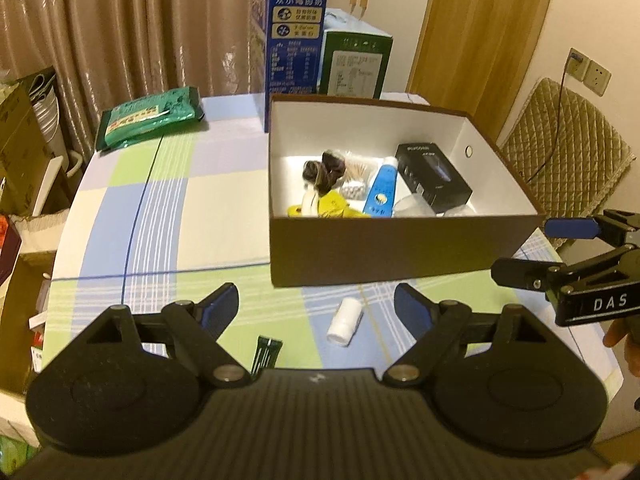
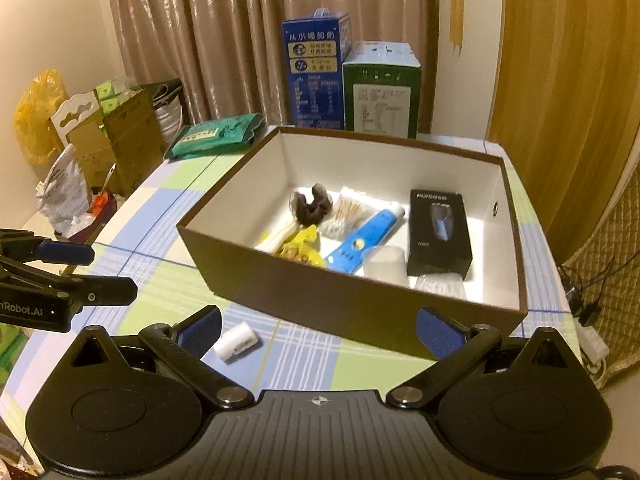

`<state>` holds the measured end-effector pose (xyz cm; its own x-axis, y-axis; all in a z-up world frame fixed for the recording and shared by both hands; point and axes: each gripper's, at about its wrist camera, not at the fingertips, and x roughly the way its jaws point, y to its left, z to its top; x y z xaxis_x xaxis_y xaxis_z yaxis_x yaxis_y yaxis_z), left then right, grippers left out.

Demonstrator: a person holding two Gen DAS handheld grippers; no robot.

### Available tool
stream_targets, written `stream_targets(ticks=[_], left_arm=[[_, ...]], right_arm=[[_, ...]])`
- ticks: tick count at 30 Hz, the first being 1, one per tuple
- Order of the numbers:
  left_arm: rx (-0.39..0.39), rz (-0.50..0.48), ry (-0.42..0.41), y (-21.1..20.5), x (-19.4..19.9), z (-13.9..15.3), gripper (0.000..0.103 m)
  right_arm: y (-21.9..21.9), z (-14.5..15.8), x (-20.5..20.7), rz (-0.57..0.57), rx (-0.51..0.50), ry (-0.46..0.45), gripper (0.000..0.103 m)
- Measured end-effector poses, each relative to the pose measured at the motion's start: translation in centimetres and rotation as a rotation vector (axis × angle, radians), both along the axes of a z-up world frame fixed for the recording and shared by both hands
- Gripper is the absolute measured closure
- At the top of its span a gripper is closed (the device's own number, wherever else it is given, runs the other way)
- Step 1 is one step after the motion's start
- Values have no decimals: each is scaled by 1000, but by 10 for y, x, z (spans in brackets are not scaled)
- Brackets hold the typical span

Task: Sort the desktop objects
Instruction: 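Withdraw both tools from the box toward the dark green tube and pill bottle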

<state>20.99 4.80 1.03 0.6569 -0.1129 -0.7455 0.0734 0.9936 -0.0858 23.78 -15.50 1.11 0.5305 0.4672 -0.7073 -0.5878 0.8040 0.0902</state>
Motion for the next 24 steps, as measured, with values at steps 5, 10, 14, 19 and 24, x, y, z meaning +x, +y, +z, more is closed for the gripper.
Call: stream_targets(ticks=[5,10,14,19,24], left_arm=[[0,15,44,5,-6,-15,21],[1,22,88,9,-10,-31,22],[2,28,115,12,-11,-41,22],[9,35,132,17,-10,-49,22],[12,65,164,26,-11,-63,23]], right_arm=[[4,-8,-6,8,-15,21,2],[10,-23,-10,24,-41,57,2],[15,-34,-11,38,-60,83,2],[21,-46,-11,51,-77,111,2],[26,-58,-9,62,-77,134,2]])
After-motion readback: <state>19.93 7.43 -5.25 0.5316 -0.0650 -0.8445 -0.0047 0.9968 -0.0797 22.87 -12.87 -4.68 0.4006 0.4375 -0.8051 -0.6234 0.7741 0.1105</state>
